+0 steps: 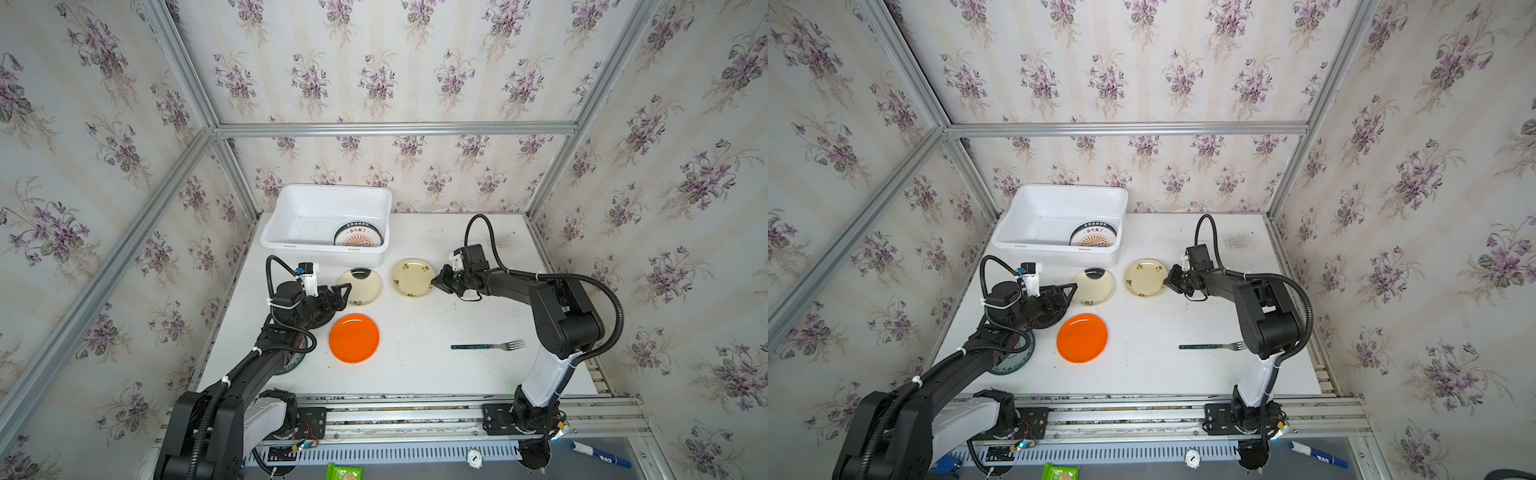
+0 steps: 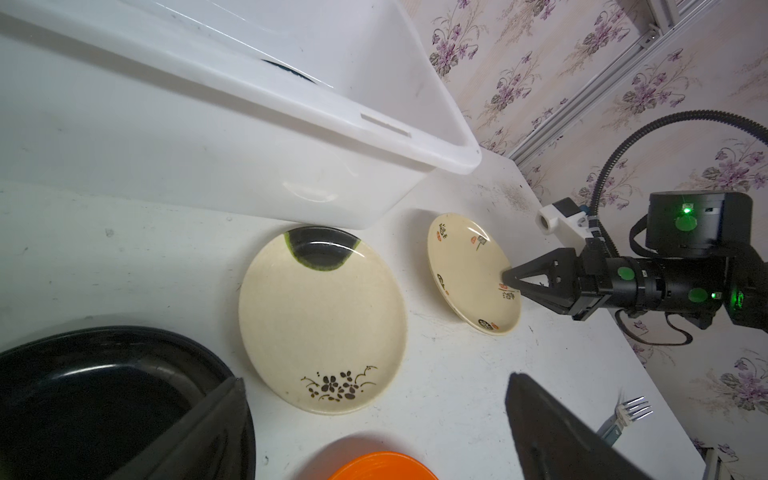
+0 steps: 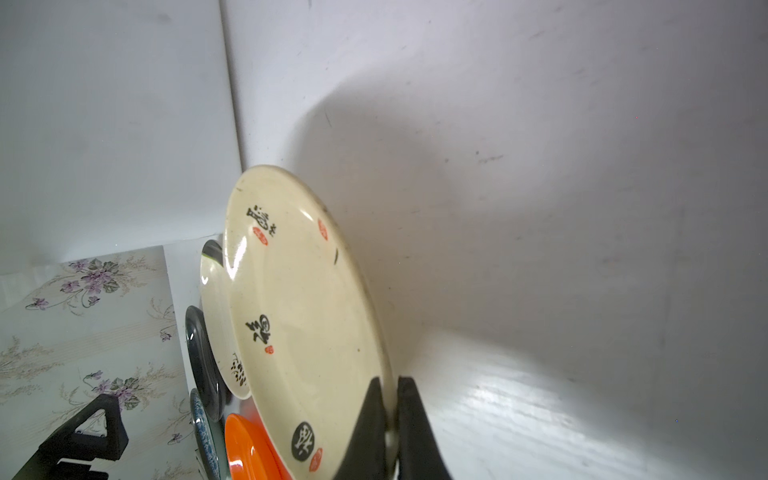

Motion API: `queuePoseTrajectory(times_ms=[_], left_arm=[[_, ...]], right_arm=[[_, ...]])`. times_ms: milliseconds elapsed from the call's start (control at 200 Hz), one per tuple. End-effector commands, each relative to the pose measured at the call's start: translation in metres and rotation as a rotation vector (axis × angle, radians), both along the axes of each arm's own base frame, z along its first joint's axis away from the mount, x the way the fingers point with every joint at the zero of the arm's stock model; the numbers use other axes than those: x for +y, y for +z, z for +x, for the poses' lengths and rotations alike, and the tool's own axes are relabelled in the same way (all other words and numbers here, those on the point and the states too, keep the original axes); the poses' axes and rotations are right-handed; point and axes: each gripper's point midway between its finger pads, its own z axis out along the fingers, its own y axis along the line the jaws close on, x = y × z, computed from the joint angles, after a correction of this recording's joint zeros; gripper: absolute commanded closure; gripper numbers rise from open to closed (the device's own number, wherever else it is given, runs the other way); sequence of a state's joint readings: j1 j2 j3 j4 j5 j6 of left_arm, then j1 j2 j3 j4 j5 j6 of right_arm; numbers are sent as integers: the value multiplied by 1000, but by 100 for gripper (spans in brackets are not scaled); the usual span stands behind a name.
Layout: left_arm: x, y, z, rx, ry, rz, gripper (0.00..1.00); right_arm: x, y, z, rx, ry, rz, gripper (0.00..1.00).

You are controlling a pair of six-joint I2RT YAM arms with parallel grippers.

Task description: Place the plates into the plastic bin on the countertop

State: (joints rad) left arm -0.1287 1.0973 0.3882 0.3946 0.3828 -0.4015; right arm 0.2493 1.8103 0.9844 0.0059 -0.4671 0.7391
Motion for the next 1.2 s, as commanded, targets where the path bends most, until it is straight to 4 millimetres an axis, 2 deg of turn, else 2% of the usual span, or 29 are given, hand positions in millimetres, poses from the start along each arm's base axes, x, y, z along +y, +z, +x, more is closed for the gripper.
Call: queuePoseTrajectory(times_ms=[0,325,550,630,660,830,1194], left_arm=[[1,6,3,-27,2,5,0],[-5,4,4,-7,-12,-50,0],[-23,7,5,-6,-99,-155,0],[-28,13,4,-27,-124,-195,0],[-30,5,5,-2,-128,-212,0],[-40,7,6,6,-161,-307,2],[-73,12,7,15,-244,-354,16]], right_arm=[[0,12,2,-28,-10,10,100],[-2,33,-8,-50,-23,34,100],[5,55,-17,-87,-28,67,100],[11,63,-20,-106,-19,70,100],[13,65,-21,-109,-15,73,100],[29,77,-26,-131,9,92,100],[67,96,-36,-164,86,113,100]])
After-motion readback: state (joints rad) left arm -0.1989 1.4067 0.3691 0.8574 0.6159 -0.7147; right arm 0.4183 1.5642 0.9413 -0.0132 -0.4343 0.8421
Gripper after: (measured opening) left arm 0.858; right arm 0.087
